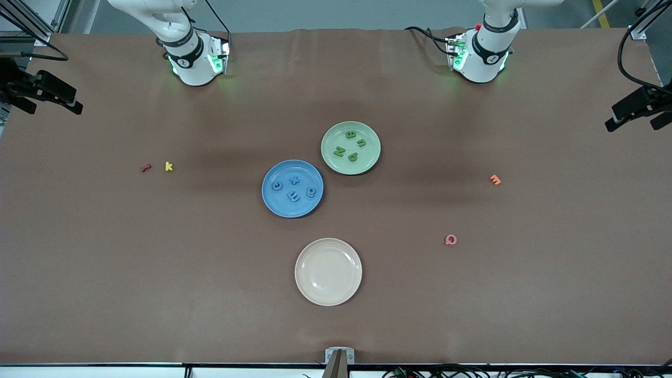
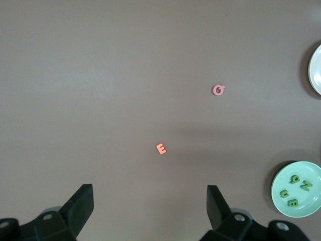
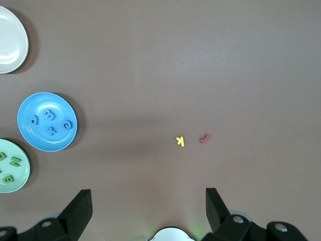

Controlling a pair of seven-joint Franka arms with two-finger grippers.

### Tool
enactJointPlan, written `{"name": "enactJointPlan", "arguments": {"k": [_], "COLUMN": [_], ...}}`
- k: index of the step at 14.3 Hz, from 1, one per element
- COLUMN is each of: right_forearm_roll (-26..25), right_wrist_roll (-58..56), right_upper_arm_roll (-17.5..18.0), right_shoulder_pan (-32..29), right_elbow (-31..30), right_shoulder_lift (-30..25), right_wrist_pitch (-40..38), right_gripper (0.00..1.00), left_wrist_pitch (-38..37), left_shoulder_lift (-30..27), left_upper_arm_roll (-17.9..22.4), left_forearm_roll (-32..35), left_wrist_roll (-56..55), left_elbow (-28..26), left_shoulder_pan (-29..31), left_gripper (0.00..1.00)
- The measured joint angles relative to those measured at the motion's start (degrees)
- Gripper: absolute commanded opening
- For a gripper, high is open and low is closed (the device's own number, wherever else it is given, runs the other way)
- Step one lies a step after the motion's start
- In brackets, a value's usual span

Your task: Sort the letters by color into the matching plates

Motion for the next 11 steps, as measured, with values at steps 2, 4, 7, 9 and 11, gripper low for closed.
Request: {"name": "enactJointPlan", "arguments": {"k": [2,4,7,9,11], "right_forearm_roll": [0.0,0.0,0.0,0.0,0.0], "right_wrist_roll": [0.0,-0.03,-0.1,-0.1,-0.1], "right_upper_arm_roll": [0.0,0.0,0.0,-0.12,-0.68], "right_shoulder_pan": [0.0,0.02,0.28,0.6,0.96], "right_elbow": [-0.09,-0.13,-0.24,-0.36,-0.47], "right_shoulder_lift": [0.0,-0.04,-0.1,-0.15,-0.2], "right_wrist_pitch": [0.0,0.0,0.0,0.0,0.01], "right_gripper": [1.0,1.0,1.0,1.0,1.0], "left_wrist_pitch": [0.17,0.82,1.26,1.28,1.29], "left_shoulder_lift": [-0.8,-0.38,1.8,3.33,4.71], "left_upper_arm_roll": [-0.82,-1.03,-1.14,-1.22,-1.32], "left_forearm_roll": [1.06,1.4,1.43,1.43,1.43], "left_wrist_roll": [0.0,0.02,0.02,0.02,0.02], "left_elbow": [-0.28,0.29,3.14,4.96,6.6], "left_shoulder_pan": [-0.06,-0.15,-0.26,-0.33,-0.36], "left_gripper": [0.99,0.99,0.99,0.99,0.99]}}
